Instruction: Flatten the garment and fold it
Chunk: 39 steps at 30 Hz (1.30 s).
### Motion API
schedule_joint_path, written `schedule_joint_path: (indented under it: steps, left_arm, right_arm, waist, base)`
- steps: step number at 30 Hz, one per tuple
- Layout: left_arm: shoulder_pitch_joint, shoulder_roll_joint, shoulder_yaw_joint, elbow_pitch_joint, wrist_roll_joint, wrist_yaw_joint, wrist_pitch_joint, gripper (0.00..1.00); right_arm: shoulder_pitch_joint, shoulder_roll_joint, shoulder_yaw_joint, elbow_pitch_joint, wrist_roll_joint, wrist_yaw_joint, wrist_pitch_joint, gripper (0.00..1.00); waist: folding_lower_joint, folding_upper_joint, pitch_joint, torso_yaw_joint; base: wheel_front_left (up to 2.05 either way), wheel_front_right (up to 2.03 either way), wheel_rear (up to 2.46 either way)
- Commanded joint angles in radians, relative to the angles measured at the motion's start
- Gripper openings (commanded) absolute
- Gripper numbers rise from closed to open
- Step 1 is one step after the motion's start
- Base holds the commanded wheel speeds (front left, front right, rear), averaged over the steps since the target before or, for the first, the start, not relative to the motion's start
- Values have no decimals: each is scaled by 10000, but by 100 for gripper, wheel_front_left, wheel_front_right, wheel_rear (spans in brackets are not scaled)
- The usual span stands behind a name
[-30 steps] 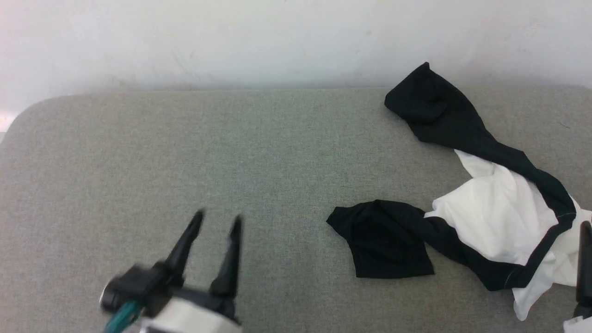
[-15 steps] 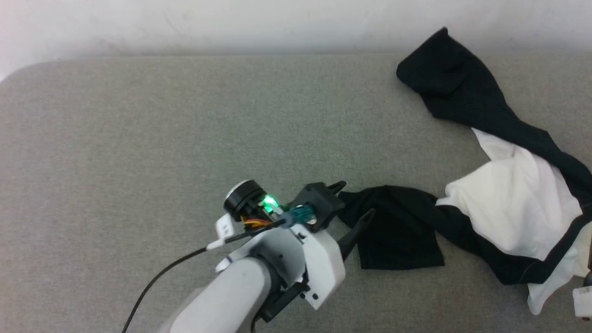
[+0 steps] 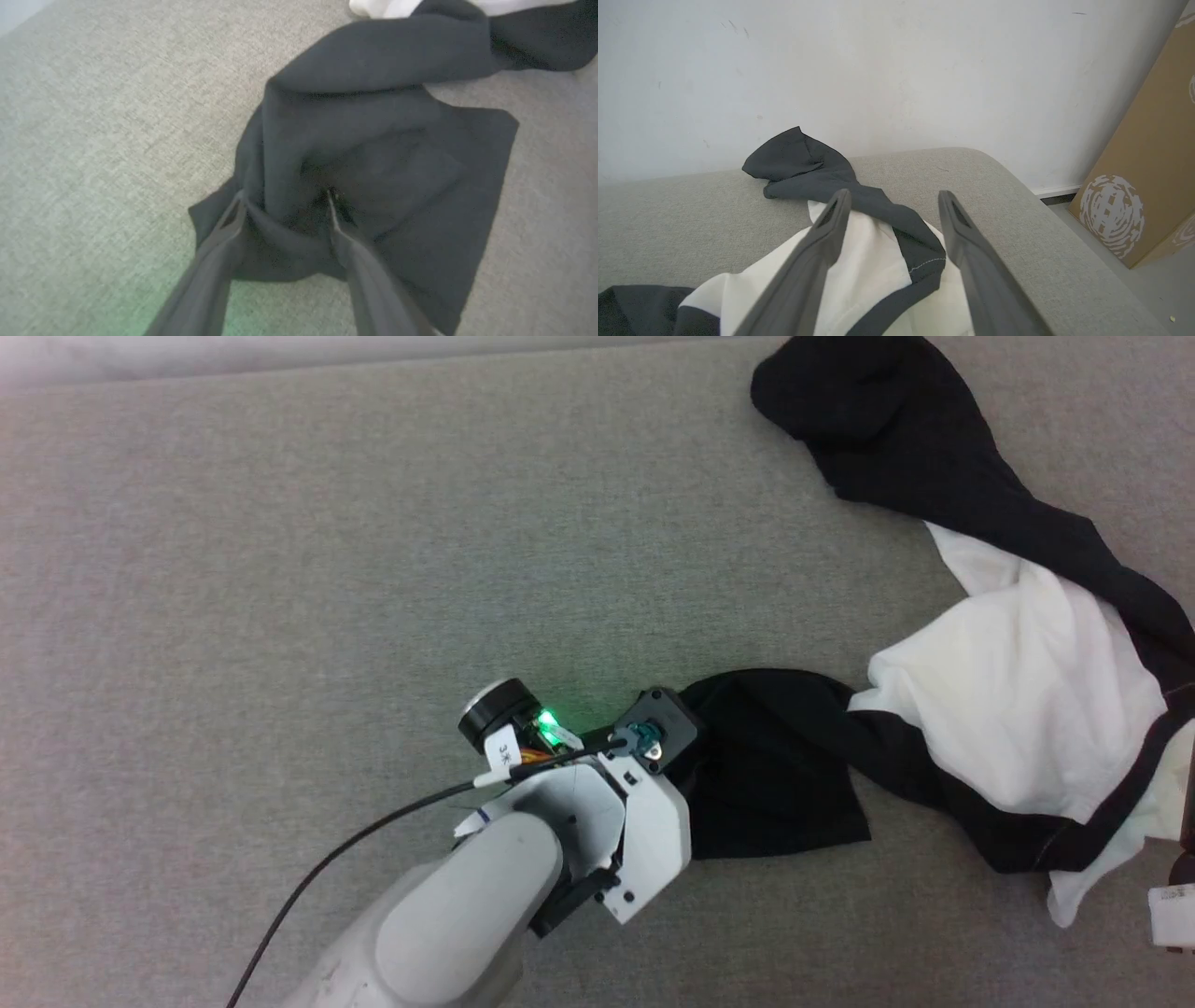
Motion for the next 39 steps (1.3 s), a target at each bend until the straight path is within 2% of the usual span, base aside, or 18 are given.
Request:
schedule_joint_path:
  steps: [1, 7, 10, 12, 15, 20, 24, 26, 28, 31, 33, 34, 35, 39]
  left_arm:
    - [35, 65, -69, 393, 62, 85, 45, 0]
    - [236, -233, 417, 312, -463, 386, -806, 0]
    - [389, -322, 966, -505, -917, 643, -1326, 0]
    - [568, -188, 1472, -1298, -1276, 865, -1479, 0]
    - [934, 442, 2514, -2738, -1702, 1399, -1436, 0]
    - [2264, 2020, 4709, -5117, -2475, 2472, -793, 0]
    - [4099, 3141, 6756, -5928, -3053, 3270, -628, 0]
    - [5124, 3538, 7515, -5865, -3110, 3418, -824, 0]
    - [5579, 3574, 7800, -5774, -3191, 3456, -995, 0]
    - [6614, 3264, 8143, -5324, -3538, 3358, -1590, 0]
    - [6934, 2766, 8068, -5001, -3793, 3285, -2030, 0]
    - [7013, 2542, 7947, -4828, -3844, 3239, -2222, 31]
    - [7042, 2314, 7799, -4644, -3873, 3194, -2410, 100]
    - [6766, 1560, 7396, -4232, -3956, 3051, -3123, 100]
  right_arm:
    - [-156, 22, 12, 39, 92, -9, -71, 100]
    - [-144, 22, -91, 201, 109, -9, -41, 100]
    - [-46, 22, -112, 280, 118, -9, 22, 100]
    - [20, 22, -126, 352, 134, -9, 65, 100]
    - [99, 22, -131, 426, 160, -9, 122, 100]
    - [271, 22, -156, 498, 257, -9, 187, 100]
    - [388, 22, -137, 595, 371, -9, 159, 100]
    - [460, 22, -172, 627, 391, -9, 151, 100]
    - [490, 22, -195, 641, 392, -9, 151, 100]
    - [524, 22, -204, 666, 367, -9, 174, 100]
    - [504, 22, -182, 669, 356, -9, 195, 100]
    - [488, 22, -173, 669, 344, -9, 209, 100]
    - [471, 22, -161, 667, 334, -9, 227, 100]
    - [450, 22, -136, 655, 318, -9, 326, 100]
  waist:
    - [0, 0, 164, -166]
    - [0, 0, -360, 236]
    - [0, 0, -868, 527]
    - [0, 0, -1208, 705]
    - [0, 0, -1657, 917]
    - [0, 0, -2013, 1108]
    - [0, 0, -1970, 1102]
    - [0, 0, -1912, 1086]
    - [0, 0, -1870, 1077]
    - [0, 0, -1754, 1041]
    - [0, 0, -1688, 1016]
    - [0, 0, -1663, 1012]
    - [0, 0, -1648, 1012]
    - [0, 0, -1675, 1056]
  base:
    - [0, 0, 0]
    - [0, 0, 0]
    - [0, 0, 0]
    - [0, 0, 0]
    - [0, 0, 0]
    - [0, 0, 0]
    - [0, 0, 0]
    - [0, 0, 0]
    - [0, 0, 0]
    - [0, 0, 0]
    - [0, 0, 0]
    - [0, 0, 0]
    - [0, 0, 0]
    - [0, 0, 0]
